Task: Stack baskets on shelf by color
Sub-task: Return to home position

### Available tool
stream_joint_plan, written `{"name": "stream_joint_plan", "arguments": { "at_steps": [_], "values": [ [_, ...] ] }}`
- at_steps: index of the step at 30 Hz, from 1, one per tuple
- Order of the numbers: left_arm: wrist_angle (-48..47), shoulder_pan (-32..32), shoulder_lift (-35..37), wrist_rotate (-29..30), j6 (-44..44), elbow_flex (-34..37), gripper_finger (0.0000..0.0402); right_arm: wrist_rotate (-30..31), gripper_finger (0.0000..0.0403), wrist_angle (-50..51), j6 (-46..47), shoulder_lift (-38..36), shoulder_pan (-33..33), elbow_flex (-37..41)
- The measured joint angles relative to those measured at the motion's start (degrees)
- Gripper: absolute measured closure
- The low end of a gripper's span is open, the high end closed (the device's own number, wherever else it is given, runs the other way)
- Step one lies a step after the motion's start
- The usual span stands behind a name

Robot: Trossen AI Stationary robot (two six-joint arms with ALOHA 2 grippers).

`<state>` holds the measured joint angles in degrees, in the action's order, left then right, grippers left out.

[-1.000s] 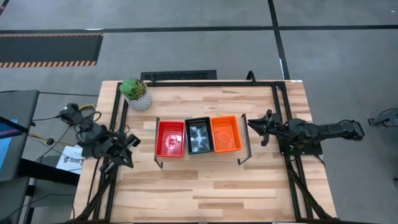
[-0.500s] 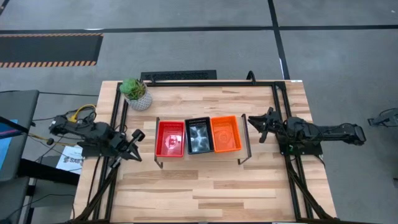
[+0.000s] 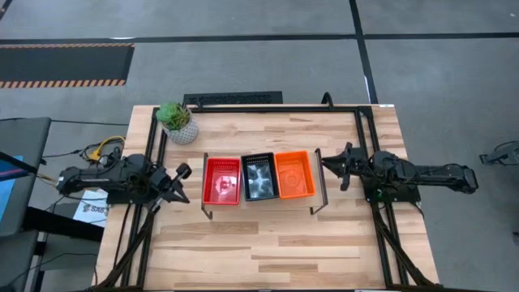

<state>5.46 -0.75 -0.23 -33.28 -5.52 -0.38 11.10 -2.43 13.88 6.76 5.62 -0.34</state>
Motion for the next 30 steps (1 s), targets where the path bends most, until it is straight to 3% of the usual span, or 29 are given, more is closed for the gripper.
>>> {"name": "stream_joint_plan", "arguments": {
  "at_steps": [3,5,13,22,30],
  "values": [
    [-0.03,-2.21,-0.02,-4.27,-1.62,0.0,0.0401,-0.71,0.0305,0.08,-0.25,0.0,0.08,0.0],
    [-0.05,-3.85,-0.02,-3.8,-1.61,0.0,0.0401,-0.73,0.0305,0.08,-0.42,0.02,0.21,0.0],
    [-0.49,-10.0,-0.15,11.3,-0.28,0.0,0.0401,-0.75,0.0305,0.08,-0.53,0.01,0.19,0.0],
    [-2.0,-10.73,-0.15,24.12,-4.63,0.0,0.0401,-0.75,0.0305,0.06,-2.41,0.01,0.18,0.0],
    [-2.24,-10.73,-0.15,25.71,-4.51,0.0,0.0401,-0.73,0.0305,0.03,-2.37,0.01,0.18,0.0]
  ]
}}
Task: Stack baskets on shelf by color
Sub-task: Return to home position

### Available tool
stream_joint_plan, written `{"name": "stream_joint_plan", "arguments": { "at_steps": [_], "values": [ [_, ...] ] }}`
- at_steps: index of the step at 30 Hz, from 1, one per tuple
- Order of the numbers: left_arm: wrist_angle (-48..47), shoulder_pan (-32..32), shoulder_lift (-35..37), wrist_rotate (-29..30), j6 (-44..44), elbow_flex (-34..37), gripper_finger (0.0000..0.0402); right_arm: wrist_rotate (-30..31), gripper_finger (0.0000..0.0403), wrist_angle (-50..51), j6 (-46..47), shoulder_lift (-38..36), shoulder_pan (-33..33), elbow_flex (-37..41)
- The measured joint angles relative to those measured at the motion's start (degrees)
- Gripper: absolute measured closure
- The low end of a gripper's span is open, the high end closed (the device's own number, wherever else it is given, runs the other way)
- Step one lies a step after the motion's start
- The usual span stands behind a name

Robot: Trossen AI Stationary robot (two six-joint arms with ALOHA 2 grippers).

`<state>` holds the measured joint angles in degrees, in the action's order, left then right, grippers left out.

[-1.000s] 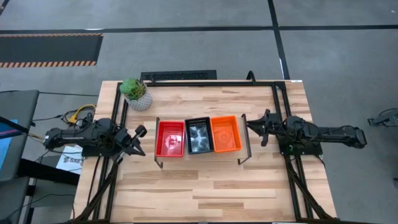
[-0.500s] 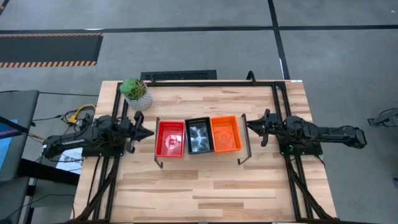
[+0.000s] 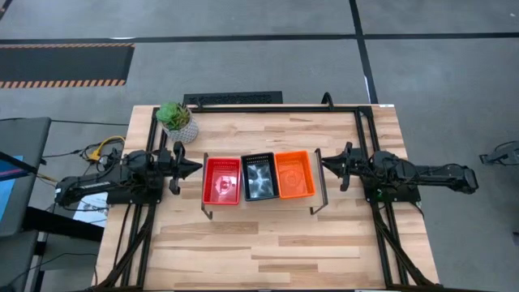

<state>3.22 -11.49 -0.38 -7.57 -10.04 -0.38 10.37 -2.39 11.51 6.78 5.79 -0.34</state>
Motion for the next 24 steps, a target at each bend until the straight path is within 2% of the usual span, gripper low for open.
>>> {"name": "stream_joint_plan", "arguments": {
  "at_steps": [8,13,16,24],
  "values": [
    [0.02,0.02,0.0,0.0,-0.12,0.0,0.0401,-0.02,0.0305,-0.37,1.86,-0.06,-0.01,0.0],
    [0.07,0.02,0.0,0.0,-0.14,0.0,0.0401,-0.97,0.0305,-4.29,2.06,-0.32,-0.3,-0.02],
    [0.09,0.02,0.0,-0.08,-0.04,0.0,0.0401,-1.64,0.0305,-0.4,2.33,-1.78,-0.3,-0.04],
    [0.33,0.07,0.02,-1.42,1.78,0.0,0.0401,-1.49,0.0305,-0.11,1.68,-2.0,-0.01,-0.04]
  ]
}}
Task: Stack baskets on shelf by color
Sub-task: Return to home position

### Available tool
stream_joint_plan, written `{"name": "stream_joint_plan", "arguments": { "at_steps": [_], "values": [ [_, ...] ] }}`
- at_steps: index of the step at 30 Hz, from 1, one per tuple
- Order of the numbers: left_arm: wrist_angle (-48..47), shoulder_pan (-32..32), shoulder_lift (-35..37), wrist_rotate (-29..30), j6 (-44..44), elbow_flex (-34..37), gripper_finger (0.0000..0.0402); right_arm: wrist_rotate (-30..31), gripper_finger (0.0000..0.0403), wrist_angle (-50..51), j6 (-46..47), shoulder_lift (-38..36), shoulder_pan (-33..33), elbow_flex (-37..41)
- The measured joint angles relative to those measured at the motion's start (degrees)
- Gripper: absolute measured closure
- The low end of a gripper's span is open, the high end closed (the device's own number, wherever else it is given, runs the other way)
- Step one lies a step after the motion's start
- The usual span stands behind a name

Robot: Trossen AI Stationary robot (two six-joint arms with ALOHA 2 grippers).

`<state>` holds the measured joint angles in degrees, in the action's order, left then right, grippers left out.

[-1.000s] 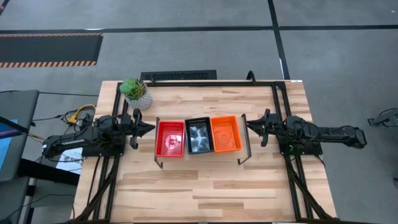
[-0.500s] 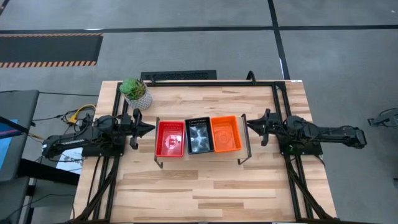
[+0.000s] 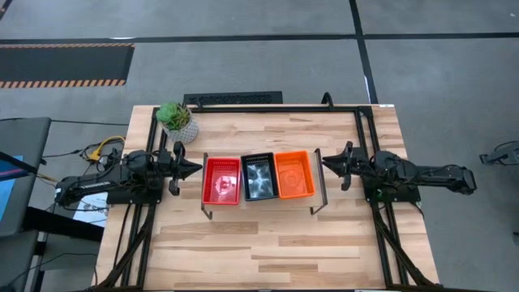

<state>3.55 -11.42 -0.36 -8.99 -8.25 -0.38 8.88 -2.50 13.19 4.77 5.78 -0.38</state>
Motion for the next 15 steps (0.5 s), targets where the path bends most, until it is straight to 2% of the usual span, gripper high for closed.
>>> {"name": "stream_joint_plan", "arguments": {
  "at_steps": [15],
  "values": [
    [-0.13,0.0,0.0,0.95,0.22,0.0,0.0401,0.26,0.0305,0.34,-0.07,0.13,-0.15,0.0]
  ]
}}
